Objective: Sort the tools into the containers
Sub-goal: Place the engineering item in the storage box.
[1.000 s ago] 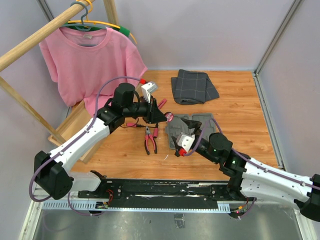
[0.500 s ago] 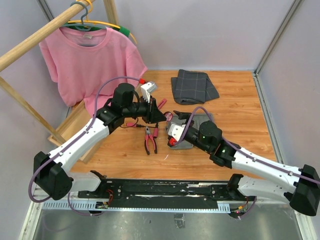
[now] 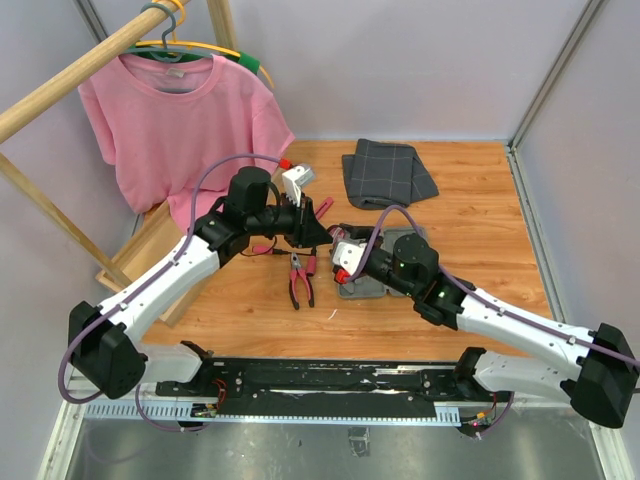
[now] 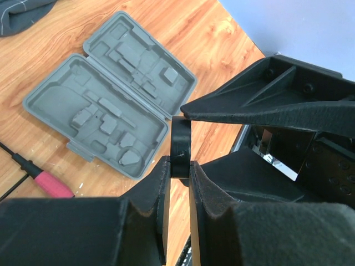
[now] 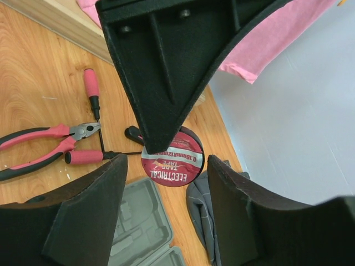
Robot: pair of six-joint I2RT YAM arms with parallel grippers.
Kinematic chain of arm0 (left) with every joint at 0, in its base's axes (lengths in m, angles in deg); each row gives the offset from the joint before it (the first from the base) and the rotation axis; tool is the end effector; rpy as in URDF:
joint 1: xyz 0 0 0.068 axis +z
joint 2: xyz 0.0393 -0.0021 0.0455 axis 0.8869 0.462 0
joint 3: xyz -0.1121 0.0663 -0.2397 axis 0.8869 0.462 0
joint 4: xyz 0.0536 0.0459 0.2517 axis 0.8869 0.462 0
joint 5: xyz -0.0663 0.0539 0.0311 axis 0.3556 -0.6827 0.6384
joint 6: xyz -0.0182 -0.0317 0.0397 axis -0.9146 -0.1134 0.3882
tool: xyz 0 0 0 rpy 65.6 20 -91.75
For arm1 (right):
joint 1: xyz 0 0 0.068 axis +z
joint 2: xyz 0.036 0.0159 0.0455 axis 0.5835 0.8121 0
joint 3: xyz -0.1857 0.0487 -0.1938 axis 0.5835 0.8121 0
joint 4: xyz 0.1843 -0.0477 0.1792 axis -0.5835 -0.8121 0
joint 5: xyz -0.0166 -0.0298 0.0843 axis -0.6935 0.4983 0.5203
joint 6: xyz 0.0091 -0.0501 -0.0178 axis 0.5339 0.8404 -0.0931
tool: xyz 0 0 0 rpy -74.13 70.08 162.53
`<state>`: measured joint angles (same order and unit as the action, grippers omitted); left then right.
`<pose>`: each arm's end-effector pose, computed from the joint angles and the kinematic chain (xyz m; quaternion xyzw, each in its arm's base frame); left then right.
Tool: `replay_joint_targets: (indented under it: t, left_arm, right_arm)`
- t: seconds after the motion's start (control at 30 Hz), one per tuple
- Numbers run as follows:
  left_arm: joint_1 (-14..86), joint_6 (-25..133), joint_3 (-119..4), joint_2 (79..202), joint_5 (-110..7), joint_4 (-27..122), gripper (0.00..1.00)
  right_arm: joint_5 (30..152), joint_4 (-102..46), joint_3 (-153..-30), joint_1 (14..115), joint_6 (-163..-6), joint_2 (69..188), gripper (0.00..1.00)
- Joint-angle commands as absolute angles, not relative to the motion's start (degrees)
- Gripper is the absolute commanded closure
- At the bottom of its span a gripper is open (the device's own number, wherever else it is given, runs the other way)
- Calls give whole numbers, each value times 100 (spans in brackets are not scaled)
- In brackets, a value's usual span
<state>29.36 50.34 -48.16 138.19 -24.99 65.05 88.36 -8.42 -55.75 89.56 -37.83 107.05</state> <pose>0.2298 -0.1743 0.3374 0.2826 0.7723 -0.4391 0.3617 0.1437 0.2016 0.3131 -0.5397 0.4669 0.1137 0.6912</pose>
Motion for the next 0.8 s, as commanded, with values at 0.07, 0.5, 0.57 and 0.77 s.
replay_joint_targets:
  t: [0.07,0.5,0.57,0.77]
  left_arm:
    - [2925,5087,-4854,13882,-2421,6487,100]
    - [2920,5095,-4885,13953,-2410,6509,99]
    - [2930,5104,-4891,13958,-2360,6518,94]
    - [3013,5057,-4851,13883,-2296,6438,62]
  right_arm:
    - [8932,-628,-5819,8849,-3872,10820,43]
    - [8822,-525,-5843,8799,-4010,10923,63]
    - [8754,-492,-5833,8806,-4080,10912,64]
    - [8621,-749,-5852,8801,-4403,10766,66]
